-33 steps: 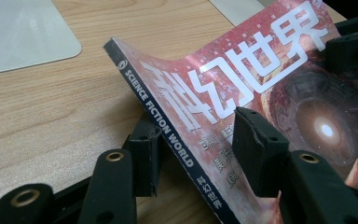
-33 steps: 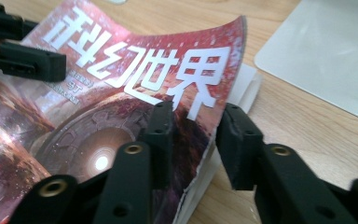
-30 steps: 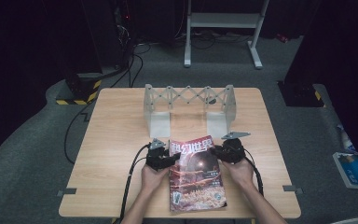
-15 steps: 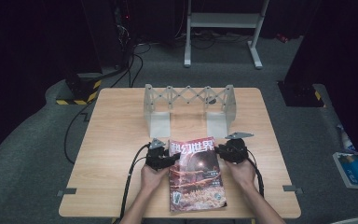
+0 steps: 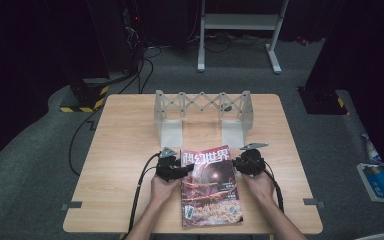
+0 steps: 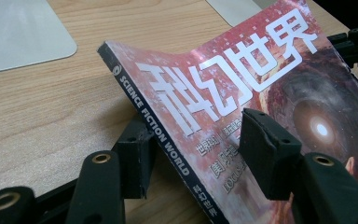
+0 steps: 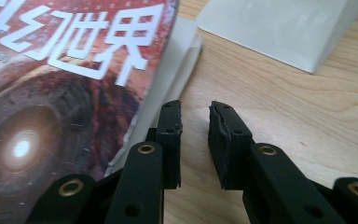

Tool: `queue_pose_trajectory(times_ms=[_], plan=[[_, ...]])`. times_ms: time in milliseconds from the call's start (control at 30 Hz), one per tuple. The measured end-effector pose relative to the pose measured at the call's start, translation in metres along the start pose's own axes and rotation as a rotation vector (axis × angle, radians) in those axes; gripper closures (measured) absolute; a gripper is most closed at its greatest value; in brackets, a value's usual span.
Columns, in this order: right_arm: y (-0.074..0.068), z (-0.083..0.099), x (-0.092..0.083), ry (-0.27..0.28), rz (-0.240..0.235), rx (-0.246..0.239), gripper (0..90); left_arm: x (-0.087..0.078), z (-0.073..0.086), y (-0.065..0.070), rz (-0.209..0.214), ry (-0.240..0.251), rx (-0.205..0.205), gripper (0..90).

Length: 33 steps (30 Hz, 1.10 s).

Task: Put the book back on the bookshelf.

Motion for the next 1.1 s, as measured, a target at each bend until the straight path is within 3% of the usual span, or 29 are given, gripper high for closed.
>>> queue_pose_trajectory(times_ms=[367,533,600,733,800,867,933,1000,1100], plan=[[-0.004,-0.005,0.005,0.008,-0.018,-0.022,76.6,0.000,-0.001,-0.001,0.035,-0.011,-0.017,41.2],[-0.008,-0.009,0.008,-0.001,-0.021,-0.058,77.3,0.004,-0.005,0.003,0.059,-0.053,0.000,38.3],[-0.010,-0.009,0.009,0.007,-0.047,-0.054,76.9,0.007,-0.005,0.006,0.075,-0.051,0.005,38.5],[-0.015,-0.011,0.011,0.011,-0.046,-0.090,77.3,0.007,-0.005,0.007,0.096,-0.051,-0.029,37.1],[-0.015,-0.012,0.011,0.013,-0.059,-0.090,76.8,0.007,-0.005,0.007,0.095,-0.053,-0.027,37.1],[-0.019,-0.013,0.012,0.017,-0.106,-0.083,76.5,0.008,-0.005,0.007,0.092,-0.051,-0.027,36.8],[-0.025,-0.015,0.014,0.020,-0.084,-0.123,76.5,0.007,-0.006,0.007,0.097,-0.052,-0.039,35.7],[-0.027,-0.017,0.015,0.016,-0.092,-0.123,76.2,0.007,-0.006,0.006,0.091,-0.057,-0.042,36.2],[-0.025,-0.016,0.014,0.017,-0.093,-0.121,71.2,0.005,-0.007,0.004,0.068,-0.067,-0.060,44.2]])
Point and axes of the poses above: each handheld gripper's, and its own axes: x roughly forward along the jaws, z roughly out of its underside, y roughly to its right, the point moved 3 cm from there along x, roughly forward along the jaws, and after that the axes turned 4 degrees about -x, right-handed, at the moved point
